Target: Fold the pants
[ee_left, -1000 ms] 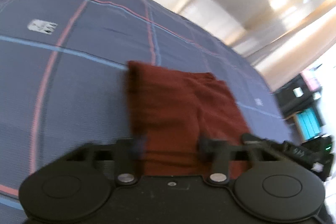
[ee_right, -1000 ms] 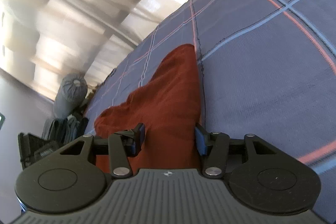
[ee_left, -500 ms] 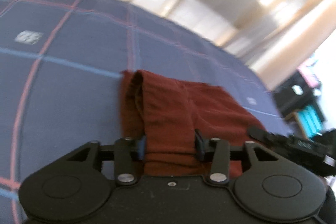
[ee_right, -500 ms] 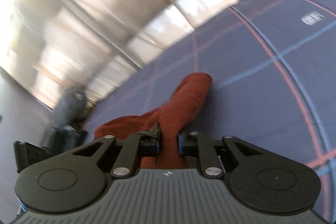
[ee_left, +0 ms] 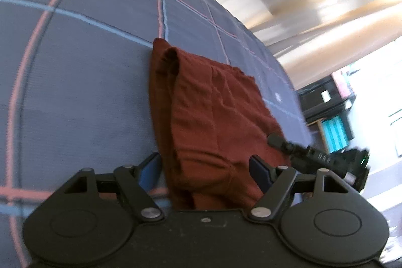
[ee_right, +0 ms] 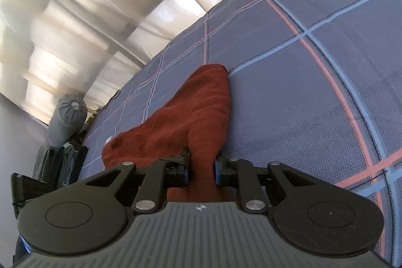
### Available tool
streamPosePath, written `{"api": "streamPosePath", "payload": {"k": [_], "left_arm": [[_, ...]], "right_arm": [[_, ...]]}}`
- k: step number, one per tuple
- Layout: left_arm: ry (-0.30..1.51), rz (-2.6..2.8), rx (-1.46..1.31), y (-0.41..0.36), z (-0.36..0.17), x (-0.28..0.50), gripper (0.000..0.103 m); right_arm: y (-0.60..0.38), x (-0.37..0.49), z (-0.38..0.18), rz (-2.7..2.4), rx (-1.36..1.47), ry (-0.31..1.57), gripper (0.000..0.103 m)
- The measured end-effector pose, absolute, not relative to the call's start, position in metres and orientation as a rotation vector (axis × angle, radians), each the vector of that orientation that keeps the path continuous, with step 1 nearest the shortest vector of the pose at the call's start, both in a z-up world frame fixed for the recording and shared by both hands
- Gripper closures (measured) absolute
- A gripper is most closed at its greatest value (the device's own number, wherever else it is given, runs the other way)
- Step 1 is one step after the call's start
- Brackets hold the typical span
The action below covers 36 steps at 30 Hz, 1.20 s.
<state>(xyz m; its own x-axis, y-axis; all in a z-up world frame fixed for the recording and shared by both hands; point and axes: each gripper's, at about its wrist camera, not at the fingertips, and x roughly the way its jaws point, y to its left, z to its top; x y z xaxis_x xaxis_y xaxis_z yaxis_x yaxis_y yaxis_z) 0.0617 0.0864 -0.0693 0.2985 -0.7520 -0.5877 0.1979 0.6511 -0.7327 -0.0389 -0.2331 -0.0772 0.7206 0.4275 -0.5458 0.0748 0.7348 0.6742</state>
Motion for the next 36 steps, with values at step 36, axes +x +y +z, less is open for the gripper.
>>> {"api": "streamPosePath", "payload": {"k": [36], "left_arm": [[0.915, -0.758, -0.589, 0.006, -0.017, 0.086, 0.0]], "right_arm": [[-0.241, -0.039, -0.024, 0.293, 0.699, 0.584, 0.077]]}}
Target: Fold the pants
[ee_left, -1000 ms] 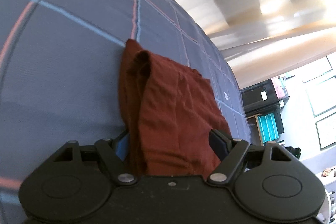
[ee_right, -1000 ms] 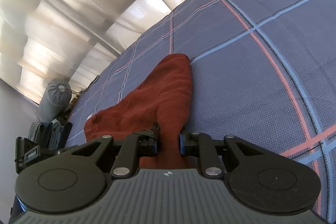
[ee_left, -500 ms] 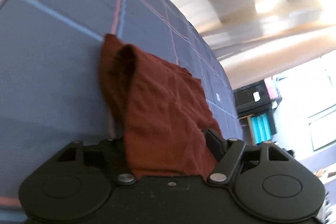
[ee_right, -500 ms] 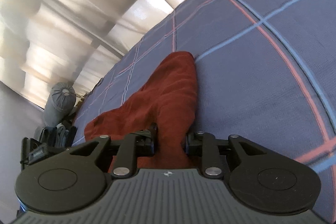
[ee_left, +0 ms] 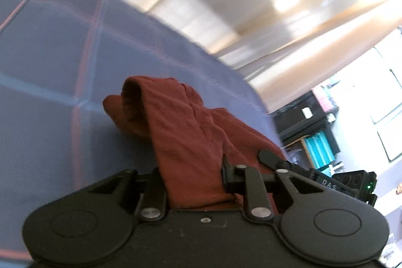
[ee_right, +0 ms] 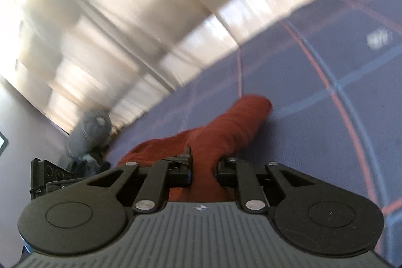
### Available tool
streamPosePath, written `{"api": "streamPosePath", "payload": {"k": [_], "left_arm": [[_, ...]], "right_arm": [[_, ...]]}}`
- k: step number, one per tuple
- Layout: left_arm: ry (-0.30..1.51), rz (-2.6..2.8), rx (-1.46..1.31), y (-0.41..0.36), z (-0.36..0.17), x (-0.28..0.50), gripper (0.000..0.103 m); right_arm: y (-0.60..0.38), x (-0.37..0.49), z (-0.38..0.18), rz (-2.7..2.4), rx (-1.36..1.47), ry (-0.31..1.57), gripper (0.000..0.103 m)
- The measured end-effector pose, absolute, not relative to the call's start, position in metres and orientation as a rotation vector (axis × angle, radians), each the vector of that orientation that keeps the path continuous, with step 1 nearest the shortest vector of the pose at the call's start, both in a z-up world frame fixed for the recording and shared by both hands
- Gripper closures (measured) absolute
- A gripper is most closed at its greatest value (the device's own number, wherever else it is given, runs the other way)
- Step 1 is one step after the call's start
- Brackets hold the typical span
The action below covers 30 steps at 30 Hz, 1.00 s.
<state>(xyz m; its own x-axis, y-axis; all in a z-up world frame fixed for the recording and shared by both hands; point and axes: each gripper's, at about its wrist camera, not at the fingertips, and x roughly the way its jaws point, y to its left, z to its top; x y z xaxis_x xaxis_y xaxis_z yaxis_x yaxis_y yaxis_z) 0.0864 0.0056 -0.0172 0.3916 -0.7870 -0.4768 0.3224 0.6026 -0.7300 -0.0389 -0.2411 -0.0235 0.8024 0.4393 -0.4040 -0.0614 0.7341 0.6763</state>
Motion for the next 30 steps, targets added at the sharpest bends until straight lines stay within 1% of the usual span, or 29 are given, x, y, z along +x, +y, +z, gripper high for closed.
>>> {"api": "streamPosePath", "payload": {"k": [7, 16, 20, 24, 30], "left_arm": [[0.856, -0.868, -0.577, -0.067, 0.02, 0.118, 0.0], [0.84, -0.985, -0.555, -0.229, 0.039, 0.188, 0.0], [0.824, -1.0, -0.541, -0.304, 0.034, 0.227, 0.0], [0.804, -0.989, -0.515, -0.366, 0.019, 0.265, 0.0], [0.807, -0.92, -0.479, -0.426, -0.021, 0.318, 0.0]], "right_arm": [[-0.303, -0.042, 0.017, 0.237, 0.685, 0.458, 0.077], [-0.435, -0.022, 0.049, 0.092, 0.65, 0.34, 0.077], [-0.495, 0.004, 0.054, 0.026, 0.597, 0.314, 0.077], [-0.546, 0.038, 0.046, -0.015, 0.561, 0.295, 0.077], [-0.607, 0.107, 0.023, -0.062, 0.556, 0.275, 0.076]]}}
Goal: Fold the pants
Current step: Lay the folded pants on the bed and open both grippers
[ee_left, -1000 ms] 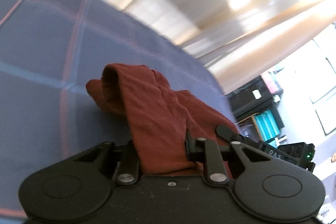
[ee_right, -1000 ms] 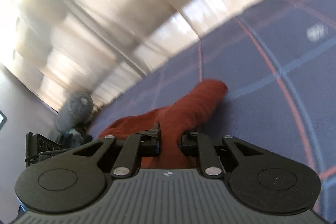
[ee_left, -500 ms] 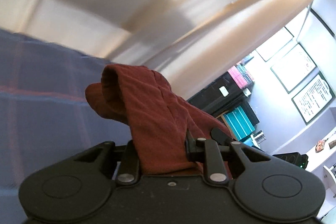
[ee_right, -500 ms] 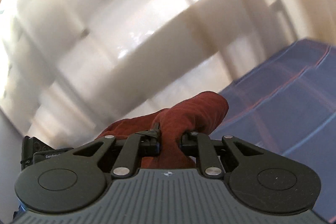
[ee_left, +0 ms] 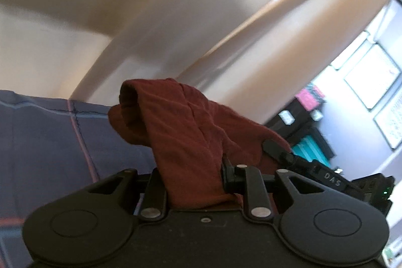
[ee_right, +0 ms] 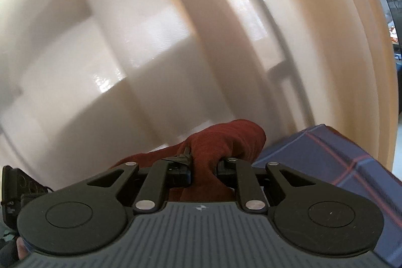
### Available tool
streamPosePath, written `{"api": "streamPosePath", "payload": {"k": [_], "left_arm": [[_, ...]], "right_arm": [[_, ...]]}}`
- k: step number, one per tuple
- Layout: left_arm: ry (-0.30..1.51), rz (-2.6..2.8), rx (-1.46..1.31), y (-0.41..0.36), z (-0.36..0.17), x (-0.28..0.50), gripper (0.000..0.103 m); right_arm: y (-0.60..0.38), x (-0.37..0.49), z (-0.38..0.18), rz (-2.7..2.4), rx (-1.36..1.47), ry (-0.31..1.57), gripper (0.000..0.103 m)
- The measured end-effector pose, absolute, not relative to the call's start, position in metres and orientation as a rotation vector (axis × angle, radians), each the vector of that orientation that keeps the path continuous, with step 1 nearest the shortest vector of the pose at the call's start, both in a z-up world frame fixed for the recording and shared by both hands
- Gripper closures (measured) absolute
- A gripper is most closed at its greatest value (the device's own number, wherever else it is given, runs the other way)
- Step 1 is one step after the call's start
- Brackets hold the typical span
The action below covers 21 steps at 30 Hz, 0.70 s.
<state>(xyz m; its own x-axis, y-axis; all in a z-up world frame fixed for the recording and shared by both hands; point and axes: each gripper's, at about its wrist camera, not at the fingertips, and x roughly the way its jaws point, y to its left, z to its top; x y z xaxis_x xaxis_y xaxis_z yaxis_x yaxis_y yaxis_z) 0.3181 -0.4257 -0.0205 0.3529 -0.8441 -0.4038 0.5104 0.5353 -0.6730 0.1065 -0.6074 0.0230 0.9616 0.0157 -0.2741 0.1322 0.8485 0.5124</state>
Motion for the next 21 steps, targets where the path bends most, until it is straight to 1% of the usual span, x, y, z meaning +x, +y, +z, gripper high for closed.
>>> {"api": "streamPosePath", "payload": {"k": [2, 5, 6, 7, 9, 10, 11, 14, 16, 17, 18, 19, 20, 21], "left_arm": [[0.837, -0.854, -0.44, -0.438, -0.045, 0.334, 0.0], [0.916, -0.732, -0.31, -0.45, -0.083, 0.347, 0.0], [0.92, -0.717, -0.282, -0.448, -0.091, 0.346, 0.0], [0.917, -0.731, -0.281, -0.445, -0.096, 0.344, 0.0], [0.915, -0.764, -0.301, -0.436, -0.097, 0.34, 0.0], [0.9, -0.772, -0.299, -0.432, -0.094, 0.337, 0.0], [0.879, -0.772, -0.292, -0.43, -0.09, 0.334, 0.0], [0.793, -0.777, -0.278, -0.424, -0.069, 0.322, 0.0], [0.739, -0.798, -0.293, -0.42, -0.055, 0.309, 0.0], [0.721, -0.814, -0.305, -0.42, -0.048, 0.307, 0.0], [0.713, -0.825, -0.309, -0.423, -0.043, 0.304, 0.0], [0.713, -0.836, -0.302, -0.429, -0.04, 0.302, 0.0], [0.712, -0.844, -0.284, -0.436, -0.04, 0.301, 0.0], [0.704, -0.852, -0.261, -0.441, -0.041, 0.297, 0.0]], "right_arm": [[-0.621, 0.127, 0.002, -0.106, 0.56, 0.301, 0.075], [-0.632, 0.155, -0.047, -0.208, 0.557, 0.442, 0.06], [-0.633, 0.163, -0.063, -0.258, 0.545, 0.504, 0.056], [-0.632, 0.168, -0.075, -0.302, 0.521, 0.551, 0.045], [-0.628, 0.163, -0.086, -0.315, 0.477, 0.534, 0.012], [-0.626, 0.157, -0.085, -0.32, 0.467, 0.514, 0.006], [-0.625, 0.152, -0.083, -0.327, 0.456, 0.51, 0.003], [-0.619, 0.137, -0.074, -0.35, 0.371, 0.485, 0.003], [-0.615, 0.128, -0.067, -0.353, 0.314, 0.46, 0.007], [-0.611, 0.122, -0.066, -0.353, 0.286, 0.45, 0.013], [-0.606, 0.119, -0.064, -0.355, 0.257, 0.443, 0.017], [-0.6, 0.116, -0.061, -0.357, 0.231, 0.431, 0.025], [-0.595, 0.112, -0.058, -0.352, 0.216, 0.419, 0.03], [-0.593, 0.112, -0.056, -0.339, 0.206, 0.414, 0.031]]}}
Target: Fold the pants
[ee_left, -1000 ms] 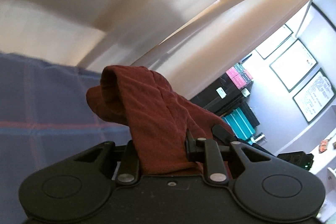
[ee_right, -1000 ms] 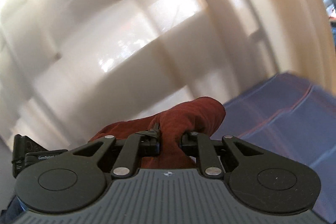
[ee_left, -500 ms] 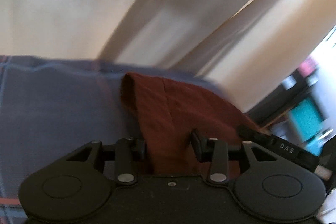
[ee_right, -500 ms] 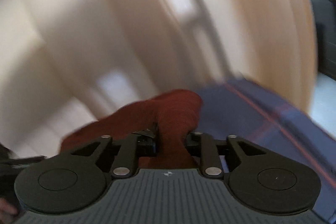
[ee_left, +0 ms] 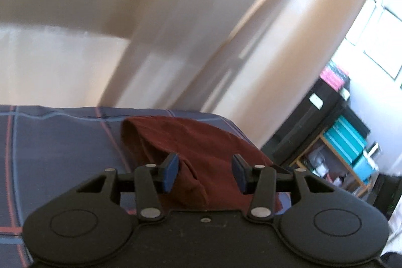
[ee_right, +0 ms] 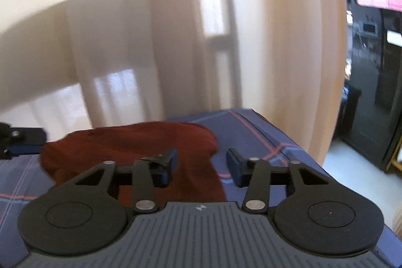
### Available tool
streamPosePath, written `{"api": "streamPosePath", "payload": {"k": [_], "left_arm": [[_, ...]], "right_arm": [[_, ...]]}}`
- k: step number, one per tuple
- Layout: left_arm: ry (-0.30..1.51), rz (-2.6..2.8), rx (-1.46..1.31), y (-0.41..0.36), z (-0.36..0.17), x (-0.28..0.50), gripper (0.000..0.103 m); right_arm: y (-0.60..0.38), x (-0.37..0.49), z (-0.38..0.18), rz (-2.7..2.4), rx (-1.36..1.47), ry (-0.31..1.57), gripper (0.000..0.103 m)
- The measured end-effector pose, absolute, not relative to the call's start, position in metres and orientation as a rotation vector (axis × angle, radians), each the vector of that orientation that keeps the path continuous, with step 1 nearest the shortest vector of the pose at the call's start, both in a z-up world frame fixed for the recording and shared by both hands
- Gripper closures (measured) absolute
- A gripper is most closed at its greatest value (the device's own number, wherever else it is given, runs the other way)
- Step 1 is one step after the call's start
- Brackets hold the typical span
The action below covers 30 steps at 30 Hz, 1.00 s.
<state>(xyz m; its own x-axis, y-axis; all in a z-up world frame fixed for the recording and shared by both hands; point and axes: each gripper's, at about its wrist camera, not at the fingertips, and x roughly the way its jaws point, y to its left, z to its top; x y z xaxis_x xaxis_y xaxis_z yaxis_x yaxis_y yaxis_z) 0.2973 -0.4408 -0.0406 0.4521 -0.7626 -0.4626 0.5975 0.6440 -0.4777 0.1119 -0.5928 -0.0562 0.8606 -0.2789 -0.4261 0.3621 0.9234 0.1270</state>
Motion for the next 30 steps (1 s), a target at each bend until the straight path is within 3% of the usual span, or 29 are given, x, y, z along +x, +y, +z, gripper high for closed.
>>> {"api": "streamPosePath", "payload": {"k": [5, 10, 13, 15, 16, 21, 30], "left_arm": [[0.702, -0.803, -0.173, -0.454, -0.056, 0.289, 0.0], [0.769, -0.73, -0.106, -0.445, -0.082, 0.293, 0.0], [0.81, -0.724, -0.126, -0.438, -0.085, 0.295, 0.0], [0.81, -0.724, -0.144, -0.432, -0.076, 0.291, 0.0], [0.798, -0.728, -0.141, -0.431, -0.069, 0.288, 0.0], [0.688, -0.736, -0.105, -0.422, -0.027, 0.254, 0.0], [0.712, -0.705, -0.14, -0.396, 0.007, 0.189, 0.0]], "right_arm": [[-0.579, 0.124, -0.066, -0.301, 0.141, 0.477, 0.032], [-0.568, 0.121, -0.088, -0.3, 0.052, 0.554, 0.027], [-0.574, 0.121, -0.084, -0.284, 0.093, 0.557, 0.021], [-0.575, 0.118, -0.081, -0.28, 0.116, 0.549, 0.003], [-0.577, 0.113, -0.077, -0.276, 0.143, 0.538, 0.0], [-0.564, 0.087, -0.041, -0.257, 0.188, 0.488, 0.0], [-0.522, 0.015, 0.021, -0.24, 0.111, 0.528, 0.0]]}}
